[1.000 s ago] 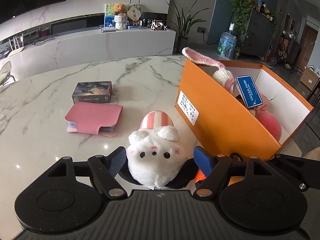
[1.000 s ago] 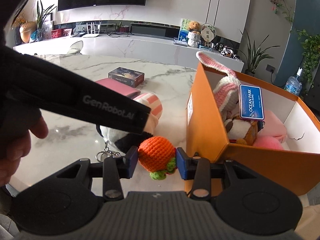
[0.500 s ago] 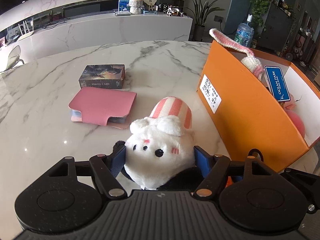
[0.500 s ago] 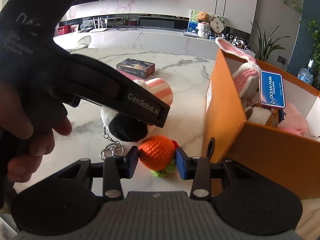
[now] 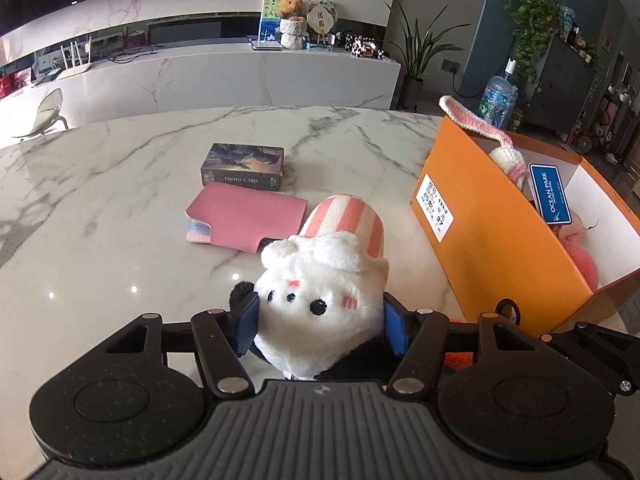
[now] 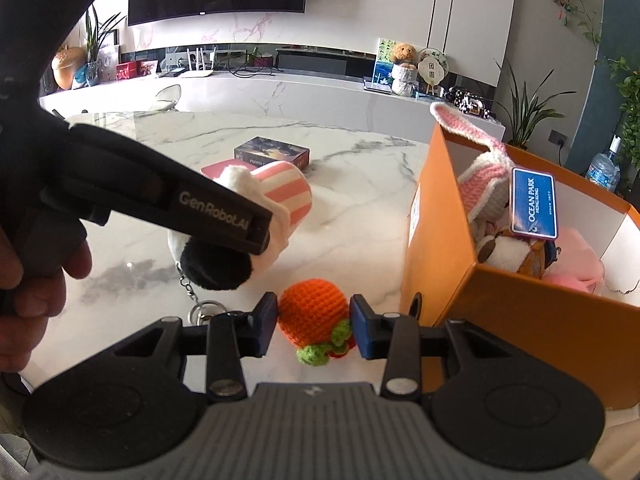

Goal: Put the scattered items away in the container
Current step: 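Lift the plush with the left tool while the right tool carries the orange ball toward the box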

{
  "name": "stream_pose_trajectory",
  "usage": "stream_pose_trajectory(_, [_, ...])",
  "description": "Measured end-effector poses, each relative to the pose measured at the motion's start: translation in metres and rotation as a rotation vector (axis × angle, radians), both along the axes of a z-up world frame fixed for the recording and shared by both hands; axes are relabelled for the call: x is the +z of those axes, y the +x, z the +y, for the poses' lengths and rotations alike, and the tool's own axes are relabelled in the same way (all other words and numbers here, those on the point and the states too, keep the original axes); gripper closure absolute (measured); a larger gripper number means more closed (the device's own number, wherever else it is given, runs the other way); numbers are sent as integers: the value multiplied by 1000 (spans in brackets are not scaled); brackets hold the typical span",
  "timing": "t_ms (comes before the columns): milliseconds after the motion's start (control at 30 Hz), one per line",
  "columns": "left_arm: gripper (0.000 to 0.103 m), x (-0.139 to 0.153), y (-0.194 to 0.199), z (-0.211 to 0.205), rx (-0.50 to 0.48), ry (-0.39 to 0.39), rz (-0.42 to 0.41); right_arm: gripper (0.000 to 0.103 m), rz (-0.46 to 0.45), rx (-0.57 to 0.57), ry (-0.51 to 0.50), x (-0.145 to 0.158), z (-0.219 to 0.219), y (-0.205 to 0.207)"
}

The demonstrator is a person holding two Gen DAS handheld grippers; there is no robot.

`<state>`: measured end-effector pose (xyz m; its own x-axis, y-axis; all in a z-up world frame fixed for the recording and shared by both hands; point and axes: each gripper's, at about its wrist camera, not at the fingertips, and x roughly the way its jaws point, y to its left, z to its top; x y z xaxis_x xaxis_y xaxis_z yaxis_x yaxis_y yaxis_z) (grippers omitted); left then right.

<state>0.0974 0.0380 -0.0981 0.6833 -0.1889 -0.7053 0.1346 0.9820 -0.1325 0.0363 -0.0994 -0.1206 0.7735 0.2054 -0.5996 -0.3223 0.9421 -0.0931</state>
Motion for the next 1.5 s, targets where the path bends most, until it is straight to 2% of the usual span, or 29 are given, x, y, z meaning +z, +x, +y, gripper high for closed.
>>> stream_pose_trajectory(667, [31, 49, -46, -4, -17, 35, -150, 61, -143, 9, 11, 44, 2, -33])
stream_pose_trajectory(767, [31, 45, -47, -7, -19, 49, -143, 61, -121, 21, 12, 42, 3, -32])
stream_pose_trajectory(900, [31, 33, -46, -4, -11, 54, -110, 61, -36, 11, 19, 22, 3, -22])
stream_pose_trajectory(1133, [31, 13, -43, 6, 9, 60, -58, 60, 53, -9, 18, -2, 0, -8])
stream_pose_trajectory(1367, [31, 6, -41, 11, 9, 57, -42, 50, 53, -3, -22, -14, 6, -3])
stream_pose_trajectory(1500, [31, 4, -40, 13, 10, 55, -35, 52, 53, -19, -41, -17, 5, 0])
